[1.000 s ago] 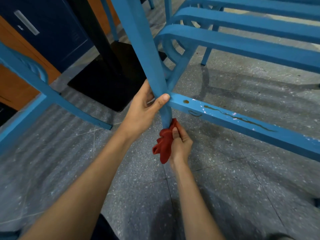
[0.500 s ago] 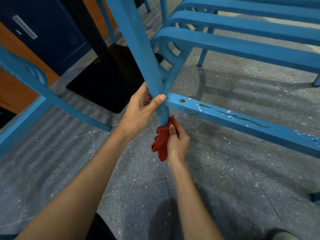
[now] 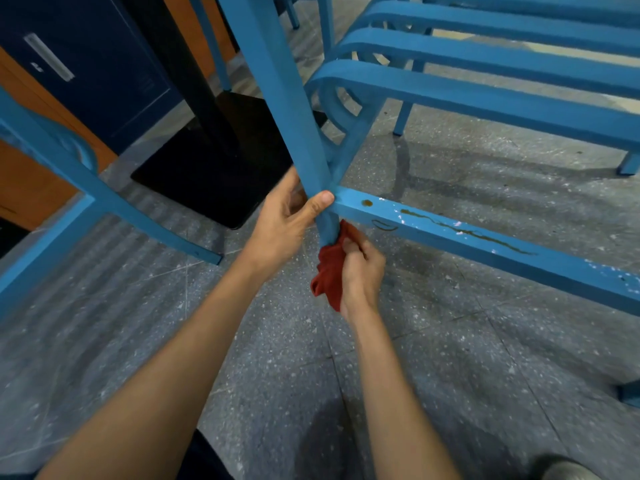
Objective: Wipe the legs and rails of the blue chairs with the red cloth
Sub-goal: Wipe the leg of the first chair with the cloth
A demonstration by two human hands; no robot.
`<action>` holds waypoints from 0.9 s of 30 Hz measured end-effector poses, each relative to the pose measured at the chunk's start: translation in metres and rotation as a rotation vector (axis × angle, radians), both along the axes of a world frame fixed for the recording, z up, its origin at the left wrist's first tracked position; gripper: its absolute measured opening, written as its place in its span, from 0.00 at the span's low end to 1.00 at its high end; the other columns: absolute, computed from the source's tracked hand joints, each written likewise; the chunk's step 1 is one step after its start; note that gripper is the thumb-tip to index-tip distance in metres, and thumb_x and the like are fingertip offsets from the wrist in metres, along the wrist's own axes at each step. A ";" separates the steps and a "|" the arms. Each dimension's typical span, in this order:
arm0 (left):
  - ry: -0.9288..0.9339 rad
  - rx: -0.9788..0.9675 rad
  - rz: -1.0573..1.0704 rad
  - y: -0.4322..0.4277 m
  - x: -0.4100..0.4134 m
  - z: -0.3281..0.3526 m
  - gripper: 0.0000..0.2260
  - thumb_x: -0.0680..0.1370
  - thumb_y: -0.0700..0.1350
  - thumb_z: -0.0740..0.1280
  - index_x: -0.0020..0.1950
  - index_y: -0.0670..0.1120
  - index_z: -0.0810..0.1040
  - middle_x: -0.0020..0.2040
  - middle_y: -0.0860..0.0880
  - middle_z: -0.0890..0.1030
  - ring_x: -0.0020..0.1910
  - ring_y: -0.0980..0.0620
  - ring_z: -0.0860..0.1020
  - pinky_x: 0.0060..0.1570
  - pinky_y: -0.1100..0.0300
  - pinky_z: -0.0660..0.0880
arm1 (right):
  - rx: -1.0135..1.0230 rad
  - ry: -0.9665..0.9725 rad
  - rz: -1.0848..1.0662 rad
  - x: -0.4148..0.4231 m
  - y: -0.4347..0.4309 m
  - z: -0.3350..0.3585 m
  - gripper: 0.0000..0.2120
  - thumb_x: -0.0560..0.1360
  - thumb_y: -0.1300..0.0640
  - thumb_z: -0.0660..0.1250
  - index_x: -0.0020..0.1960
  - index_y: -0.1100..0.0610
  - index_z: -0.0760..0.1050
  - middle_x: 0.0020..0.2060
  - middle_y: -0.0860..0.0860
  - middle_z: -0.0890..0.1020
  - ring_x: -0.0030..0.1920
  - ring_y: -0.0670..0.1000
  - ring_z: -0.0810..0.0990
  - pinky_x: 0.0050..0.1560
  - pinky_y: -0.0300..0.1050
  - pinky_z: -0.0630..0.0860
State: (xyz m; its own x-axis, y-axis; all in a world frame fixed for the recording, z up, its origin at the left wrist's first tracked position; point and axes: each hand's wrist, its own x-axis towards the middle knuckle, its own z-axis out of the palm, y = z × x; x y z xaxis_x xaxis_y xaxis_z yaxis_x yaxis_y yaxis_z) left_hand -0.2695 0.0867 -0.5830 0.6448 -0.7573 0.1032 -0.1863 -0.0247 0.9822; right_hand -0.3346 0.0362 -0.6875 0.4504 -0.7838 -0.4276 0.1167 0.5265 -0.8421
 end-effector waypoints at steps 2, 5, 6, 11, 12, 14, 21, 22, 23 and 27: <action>-0.004 0.003 0.004 0.000 0.000 0.001 0.18 0.78 0.41 0.64 0.67 0.42 0.68 0.58 0.44 0.77 0.57 0.48 0.78 0.56 0.53 0.77 | -0.091 -0.062 -0.026 -0.003 0.012 -0.005 0.14 0.74 0.52 0.62 0.57 0.43 0.80 0.44 0.59 0.85 0.41 0.63 0.83 0.41 0.62 0.81; -0.003 0.006 0.000 0.000 -0.001 0.001 0.18 0.78 0.42 0.65 0.67 0.42 0.68 0.57 0.45 0.78 0.57 0.50 0.78 0.56 0.54 0.77 | -0.115 -0.008 -0.064 -0.002 0.027 -0.016 0.15 0.78 0.54 0.61 0.62 0.44 0.77 0.48 0.57 0.85 0.44 0.61 0.84 0.42 0.61 0.82; -0.002 0.007 0.002 0.000 -0.001 0.002 0.18 0.78 0.42 0.65 0.67 0.42 0.68 0.57 0.46 0.77 0.57 0.50 0.78 0.56 0.54 0.77 | -0.078 0.022 -0.055 -0.003 0.028 -0.020 0.14 0.79 0.56 0.60 0.62 0.45 0.77 0.45 0.57 0.85 0.40 0.60 0.84 0.39 0.61 0.82; 0.010 0.004 -0.002 0.000 0.000 0.002 0.18 0.77 0.43 0.65 0.66 0.45 0.69 0.58 0.45 0.77 0.58 0.49 0.78 0.58 0.50 0.76 | 0.187 0.205 0.028 0.009 0.006 -0.013 0.12 0.78 0.62 0.58 0.45 0.59 0.80 0.33 0.59 0.84 0.35 0.63 0.83 0.41 0.65 0.81; 0.011 0.001 -0.003 0.000 0.001 0.001 0.17 0.77 0.43 0.65 0.65 0.45 0.69 0.58 0.44 0.77 0.58 0.48 0.77 0.58 0.49 0.76 | 0.196 0.219 0.016 0.010 0.003 -0.006 0.12 0.77 0.64 0.58 0.41 0.60 0.79 0.32 0.59 0.84 0.35 0.63 0.83 0.41 0.65 0.81; 0.017 0.003 -0.001 0.000 0.002 0.000 0.16 0.78 0.40 0.64 0.65 0.44 0.69 0.59 0.43 0.77 0.58 0.48 0.77 0.58 0.50 0.76 | 0.157 0.189 -0.009 0.013 0.005 0.004 0.13 0.75 0.63 0.58 0.38 0.56 0.79 0.31 0.57 0.84 0.34 0.61 0.83 0.41 0.63 0.81; 0.066 -0.006 -0.005 0.000 0.003 0.000 0.15 0.78 0.37 0.64 0.64 0.43 0.69 0.57 0.44 0.78 0.55 0.51 0.78 0.54 0.57 0.77 | -0.363 0.092 -0.213 0.007 0.034 0.008 0.19 0.74 0.53 0.63 0.63 0.54 0.78 0.55 0.54 0.82 0.56 0.50 0.80 0.60 0.44 0.74; 0.066 -0.001 -0.004 0.000 0.002 0.000 0.16 0.78 0.38 0.64 0.65 0.43 0.68 0.57 0.45 0.77 0.55 0.52 0.78 0.54 0.58 0.76 | -0.382 0.120 -0.187 0.006 0.037 -0.002 0.19 0.74 0.52 0.63 0.63 0.54 0.77 0.55 0.54 0.82 0.56 0.50 0.80 0.61 0.45 0.74; 0.064 0.002 -0.001 0.000 0.002 0.000 0.17 0.78 0.38 0.64 0.66 0.43 0.68 0.57 0.46 0.77 0.55 0.53 0.78 0.54 0.59 0.76 | -0.357 0.150 -0.150 0.004 0.040 -0.009 0.19 0.74 0.49 0.62 0.63 0.50 0.77 0.55 0.54 0.82 0.56 0.51 0.80 0.60 0.48 0.75; 0.077 0.006 0.001 0.000 0.002 0.001 0.18 0.78 0.38 0.64 0.67 0.43 0.68 0.58 0.46 0.78 0.55 0.55 0.78 0.54 0.60 0.76 | -0.033 0.241 0.001 0.004 0.030 -0.029 0.08 0.76 0.52 0.61 0.50 0.50 0.79 0.39 0.54 0.86 0.42 0.58 0.84 0.50 0.60 0.81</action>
